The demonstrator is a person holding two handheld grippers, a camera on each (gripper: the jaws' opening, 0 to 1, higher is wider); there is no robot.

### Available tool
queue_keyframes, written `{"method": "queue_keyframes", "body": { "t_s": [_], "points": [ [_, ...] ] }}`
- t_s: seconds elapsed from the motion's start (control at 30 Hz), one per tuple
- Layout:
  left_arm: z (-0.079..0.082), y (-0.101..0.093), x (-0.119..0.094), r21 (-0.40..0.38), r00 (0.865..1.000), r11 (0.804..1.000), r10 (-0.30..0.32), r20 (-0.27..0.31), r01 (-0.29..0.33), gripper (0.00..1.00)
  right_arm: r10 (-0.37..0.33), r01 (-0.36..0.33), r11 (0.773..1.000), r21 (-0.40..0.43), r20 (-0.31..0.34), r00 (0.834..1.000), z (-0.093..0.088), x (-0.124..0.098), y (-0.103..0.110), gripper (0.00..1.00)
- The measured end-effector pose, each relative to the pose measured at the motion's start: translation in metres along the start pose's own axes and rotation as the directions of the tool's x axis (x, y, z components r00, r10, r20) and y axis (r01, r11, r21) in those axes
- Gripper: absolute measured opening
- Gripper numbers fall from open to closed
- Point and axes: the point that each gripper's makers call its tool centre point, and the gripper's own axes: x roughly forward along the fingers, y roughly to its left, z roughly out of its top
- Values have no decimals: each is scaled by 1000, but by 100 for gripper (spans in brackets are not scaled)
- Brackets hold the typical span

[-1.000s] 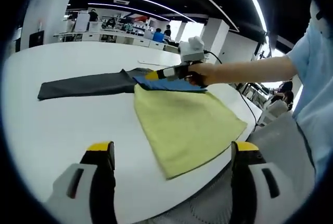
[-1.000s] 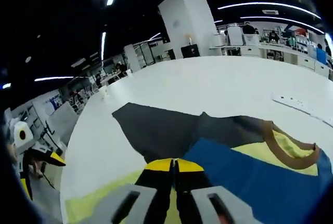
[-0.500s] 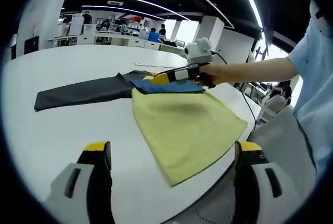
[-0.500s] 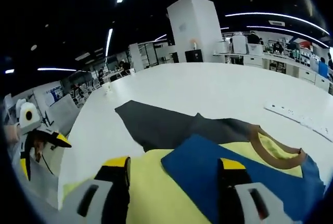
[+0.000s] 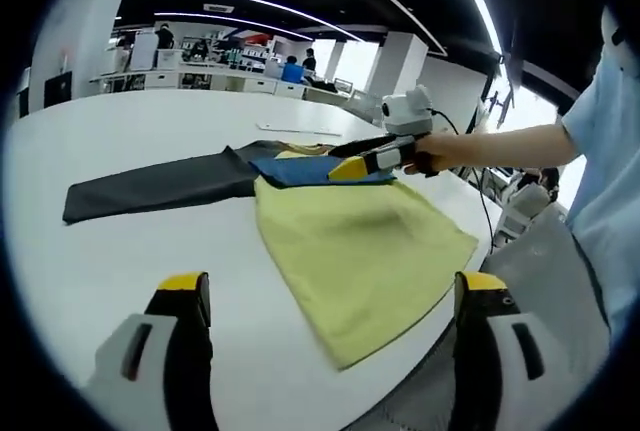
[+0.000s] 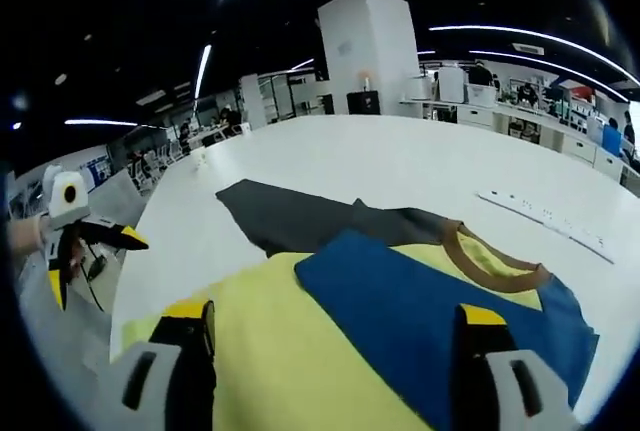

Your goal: Fold the garment on the visible template until the final outline fits inside the template.

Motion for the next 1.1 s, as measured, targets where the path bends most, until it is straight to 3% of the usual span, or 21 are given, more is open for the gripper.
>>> {"method": "queue_keyframes", "body": {
  "t_s": [0.33, 0.4, 0.63, 0.8, 0.93, 1.1],
  "points": [
    [5, 3, 7, 8, 1000, 1000, 6, 18, -6, 98, -63, 63, 998, 32, -2, 998, -21, -44, -22, 100],
    [4, 12, 6, 30, 999, 998, 46, 6, -46, 95, -80, 79, 994, 71, 7, 997, -26, -53, -24, 100],
    [7, 17, 4, 7, 999, 999, 44, 30, -44, 99, -110, 106, 987, 122, 24, 994, -38, -82, -24, 99],
    [14, 25, 6, -17, 997, 998, 60, 55, -59, 98, -134, 126, 978, 165, 39, 990, -45, -97, -33, 98],
    [18, 29, 8, -4, 996, 998, 70, 57, -70, 91, -156, 143, 970, 198, 51, 987, -50, -104, -36, 96],
    [23, 35, 10, -9, 996, 998, 60, 60, -60, 91, -169, 153, 966, 211, 61, 984, -53, -112, -39, 95]
  ]
}}
